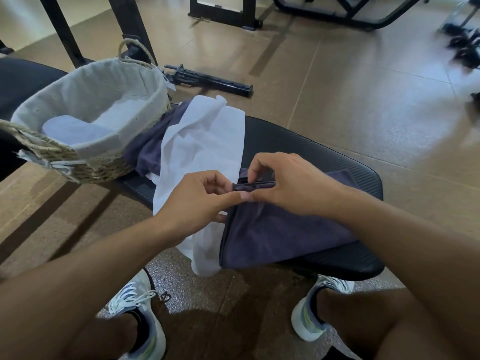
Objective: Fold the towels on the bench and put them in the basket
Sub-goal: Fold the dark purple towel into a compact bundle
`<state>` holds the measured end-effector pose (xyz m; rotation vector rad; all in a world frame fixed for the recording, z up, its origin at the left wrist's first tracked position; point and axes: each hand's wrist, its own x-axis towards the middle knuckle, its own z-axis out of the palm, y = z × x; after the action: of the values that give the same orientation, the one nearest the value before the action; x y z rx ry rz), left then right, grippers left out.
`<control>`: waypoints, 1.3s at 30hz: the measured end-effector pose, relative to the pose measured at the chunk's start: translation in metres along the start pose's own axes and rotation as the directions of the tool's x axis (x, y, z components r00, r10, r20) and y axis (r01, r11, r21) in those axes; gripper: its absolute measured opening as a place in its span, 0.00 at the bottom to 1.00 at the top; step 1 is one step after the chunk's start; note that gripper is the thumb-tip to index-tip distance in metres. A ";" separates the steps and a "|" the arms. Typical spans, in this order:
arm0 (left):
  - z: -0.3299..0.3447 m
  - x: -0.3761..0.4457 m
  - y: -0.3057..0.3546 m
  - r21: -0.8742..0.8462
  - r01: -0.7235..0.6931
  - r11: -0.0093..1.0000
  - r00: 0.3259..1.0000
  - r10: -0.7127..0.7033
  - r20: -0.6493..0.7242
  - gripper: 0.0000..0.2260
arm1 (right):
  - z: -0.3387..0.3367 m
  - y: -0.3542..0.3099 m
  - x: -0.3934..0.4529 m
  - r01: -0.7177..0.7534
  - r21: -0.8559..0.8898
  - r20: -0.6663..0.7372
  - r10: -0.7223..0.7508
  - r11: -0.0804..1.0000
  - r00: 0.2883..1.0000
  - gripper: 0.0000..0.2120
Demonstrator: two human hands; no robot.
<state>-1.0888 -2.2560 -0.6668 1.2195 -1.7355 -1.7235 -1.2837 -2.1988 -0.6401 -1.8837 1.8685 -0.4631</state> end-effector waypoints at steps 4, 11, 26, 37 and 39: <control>-0.003 0.005 -0.003 0.004 0.018 1.000 0.999 -0.017 -0.042 0.08 | -0.032 0.046 0.006 -0.111 -0.210 0.064 0.127 0.971 0.990 0.20; -0.004 0.012 -0.008 0.018 0.085 0.996 0.994 -0.084 -0.065 0.04 | -0.059 0.151 -0.007 -0.494 -0.192 0.041 0.510 0.848 0.859 0.22; -0.019 0.018 -0.005 0.320 -0.081 0.944 0.990 0.113 -0.081 0.12 | -0.054 0.166 -0.007 -0.457 -0.103 0.207 0.468 0.883 0.859 0.13; -0.033 0.014 0.003 -0.011 0.034 0.999 0.995 -0.035 -0.089 0.07 | -0.078 0.146 -0.046 -0.410 0.402 0.205 0.355 0.819 0.912 0.05; -0.041 0.015 0.010 -0.078 0.067 0.995 0.996 -0.072 -0.059 0.08 | -0.084 0.144 -0.054 -0.436 0.457 0.240 0.365 0.775 0.900 0.09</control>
<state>-1.0674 -2.2931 -0.6552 1.2994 -1.5947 -1.7558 -1.4520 -2.1496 -0.6415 -1.1050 1.7711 -0.5840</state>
